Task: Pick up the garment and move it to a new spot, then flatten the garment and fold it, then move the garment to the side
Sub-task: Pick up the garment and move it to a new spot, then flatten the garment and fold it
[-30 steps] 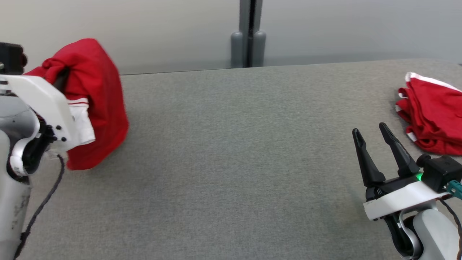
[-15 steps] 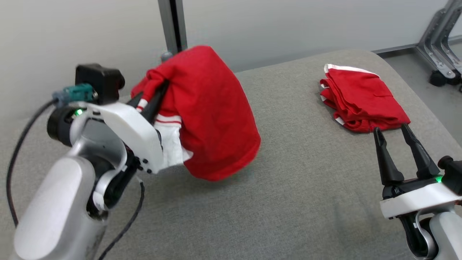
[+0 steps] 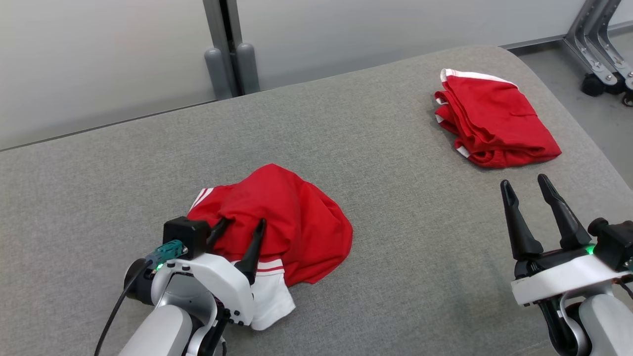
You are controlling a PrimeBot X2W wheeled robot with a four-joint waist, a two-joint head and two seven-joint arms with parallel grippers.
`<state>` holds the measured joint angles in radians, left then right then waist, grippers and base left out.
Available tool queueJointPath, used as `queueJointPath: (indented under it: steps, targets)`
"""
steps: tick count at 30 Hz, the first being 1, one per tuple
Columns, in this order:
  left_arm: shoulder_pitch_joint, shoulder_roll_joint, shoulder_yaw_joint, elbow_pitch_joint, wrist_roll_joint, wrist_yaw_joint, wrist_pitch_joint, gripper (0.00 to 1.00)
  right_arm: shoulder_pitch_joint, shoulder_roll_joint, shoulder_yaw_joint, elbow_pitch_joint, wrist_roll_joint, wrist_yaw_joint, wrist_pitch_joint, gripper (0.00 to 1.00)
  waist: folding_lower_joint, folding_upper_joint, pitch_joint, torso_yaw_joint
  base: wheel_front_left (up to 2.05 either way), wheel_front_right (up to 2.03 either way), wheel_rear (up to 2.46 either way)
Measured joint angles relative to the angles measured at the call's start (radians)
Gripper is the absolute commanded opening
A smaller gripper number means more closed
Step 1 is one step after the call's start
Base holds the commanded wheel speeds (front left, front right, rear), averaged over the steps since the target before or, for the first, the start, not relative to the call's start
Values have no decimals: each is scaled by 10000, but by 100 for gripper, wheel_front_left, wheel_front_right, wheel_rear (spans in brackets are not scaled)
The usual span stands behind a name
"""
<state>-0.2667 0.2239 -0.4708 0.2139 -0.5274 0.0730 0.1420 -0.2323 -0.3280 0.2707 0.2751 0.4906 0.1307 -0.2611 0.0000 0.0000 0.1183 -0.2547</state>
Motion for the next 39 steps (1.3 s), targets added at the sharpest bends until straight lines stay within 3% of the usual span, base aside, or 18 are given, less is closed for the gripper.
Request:
queueJointPath:
  steps: [5,17,25,39]
  targets:
    - [-38,-69,240,167,153,132,-999,100,5,-12,159,23,6,2,0,100,0,0,-125,340,0,0,0]
    - [487,744,1250,-1003,357,800,-2316,100,121,-8,138,-73,-84,2,0,100,0,0,-580,1192,0,0,0]
    - [1707,617,1820,-1513,221,1323,-3442,100,504,90,134,-48,-17,2,0,100,0,0,-755,1356,0,0,0]
    - [2196,391,1737,-1657,123,1440,-3638,100,686,61,297,27,109,2,247,100,0,0,-968,1509,0,0,0]
